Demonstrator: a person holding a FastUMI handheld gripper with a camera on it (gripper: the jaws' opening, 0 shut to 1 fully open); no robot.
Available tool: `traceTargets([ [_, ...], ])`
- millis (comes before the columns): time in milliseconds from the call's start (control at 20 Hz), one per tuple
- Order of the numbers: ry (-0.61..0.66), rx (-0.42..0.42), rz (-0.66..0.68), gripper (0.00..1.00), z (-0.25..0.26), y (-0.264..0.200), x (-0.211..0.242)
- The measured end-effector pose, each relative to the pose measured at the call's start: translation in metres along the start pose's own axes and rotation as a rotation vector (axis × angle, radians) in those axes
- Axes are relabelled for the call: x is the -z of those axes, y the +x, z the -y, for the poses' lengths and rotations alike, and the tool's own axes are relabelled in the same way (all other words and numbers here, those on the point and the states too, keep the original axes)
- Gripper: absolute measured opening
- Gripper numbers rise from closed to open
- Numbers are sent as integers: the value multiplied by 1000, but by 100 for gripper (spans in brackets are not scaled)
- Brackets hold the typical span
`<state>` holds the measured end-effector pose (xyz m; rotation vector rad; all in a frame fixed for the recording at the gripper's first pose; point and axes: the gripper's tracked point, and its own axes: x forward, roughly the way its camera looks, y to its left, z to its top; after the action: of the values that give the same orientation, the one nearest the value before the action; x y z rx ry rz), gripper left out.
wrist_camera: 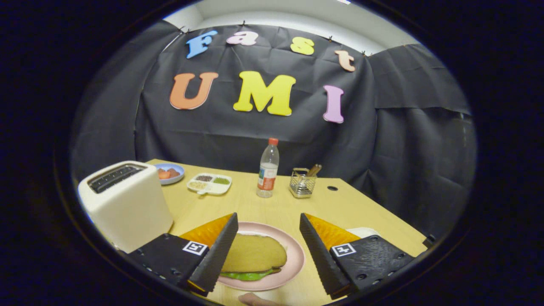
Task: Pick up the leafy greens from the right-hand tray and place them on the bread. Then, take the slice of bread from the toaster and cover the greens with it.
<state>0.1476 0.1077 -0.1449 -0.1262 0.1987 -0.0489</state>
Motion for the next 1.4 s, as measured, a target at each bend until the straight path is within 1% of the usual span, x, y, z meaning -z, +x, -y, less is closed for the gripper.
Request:
traceTargets([
  [100, 61, 21, 53, 94, 8, -22, -26],
  [250, 82, 76, 177, 95, 28, -57, -71],
  [300, 89, 81, 207, 96, 31, -68, -84],
  [500, 136, 82, 261, 95, 41, -118, -118],
  [650, 102, 62, 296, 95, 43, -146, -140],
  [750, 71, 58, 310, 95, 44, -160, -147],
  [900, 59, 39, 304, 95, 41, -170, -145],
  [1400, 47, 21, 277, 95, 48, -173, -136],
])
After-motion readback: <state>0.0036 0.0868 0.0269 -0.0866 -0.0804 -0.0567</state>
